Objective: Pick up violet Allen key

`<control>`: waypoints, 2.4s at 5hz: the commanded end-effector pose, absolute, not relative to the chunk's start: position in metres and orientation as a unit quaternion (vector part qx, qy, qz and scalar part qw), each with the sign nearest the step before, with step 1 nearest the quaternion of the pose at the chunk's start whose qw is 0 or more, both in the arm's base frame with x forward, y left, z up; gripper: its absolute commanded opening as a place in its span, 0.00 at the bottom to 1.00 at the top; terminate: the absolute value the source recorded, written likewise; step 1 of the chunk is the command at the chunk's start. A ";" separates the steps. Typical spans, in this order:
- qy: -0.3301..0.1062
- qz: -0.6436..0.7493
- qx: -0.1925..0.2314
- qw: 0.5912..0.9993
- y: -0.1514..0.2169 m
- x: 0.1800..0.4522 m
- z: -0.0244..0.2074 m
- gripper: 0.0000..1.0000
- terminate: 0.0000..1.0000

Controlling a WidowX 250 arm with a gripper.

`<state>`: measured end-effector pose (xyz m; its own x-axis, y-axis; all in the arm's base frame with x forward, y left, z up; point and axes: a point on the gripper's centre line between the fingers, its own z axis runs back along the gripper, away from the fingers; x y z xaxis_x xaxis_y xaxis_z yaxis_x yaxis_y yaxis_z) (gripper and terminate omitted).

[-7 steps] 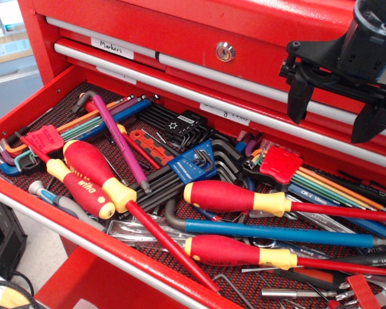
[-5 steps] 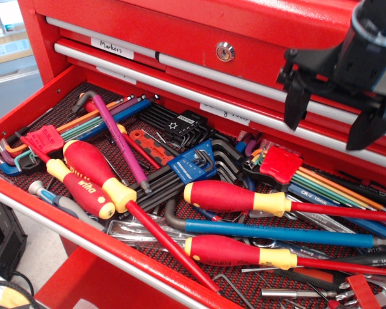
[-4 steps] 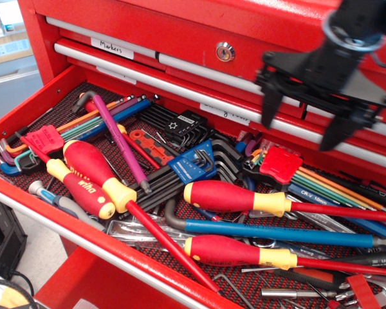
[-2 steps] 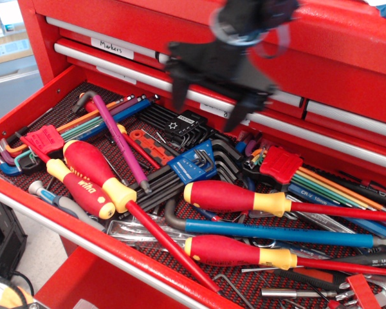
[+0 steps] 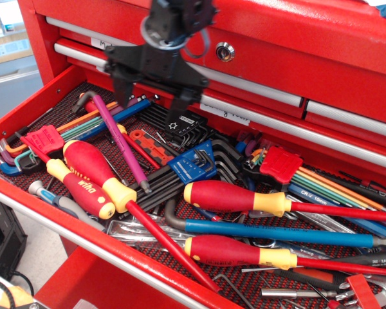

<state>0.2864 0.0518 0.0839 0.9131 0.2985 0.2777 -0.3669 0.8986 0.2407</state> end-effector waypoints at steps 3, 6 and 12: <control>-0.081 0.258 0.115 0.956 0.098 0.299 0.040 1.00 0.00; -0.113 0.295 0.095 0.944 0.112 0.296 0.005 1.00 0.00; -0.164 0.376 0.203 0.889 0.121 0.289 0.117 0.00 0.00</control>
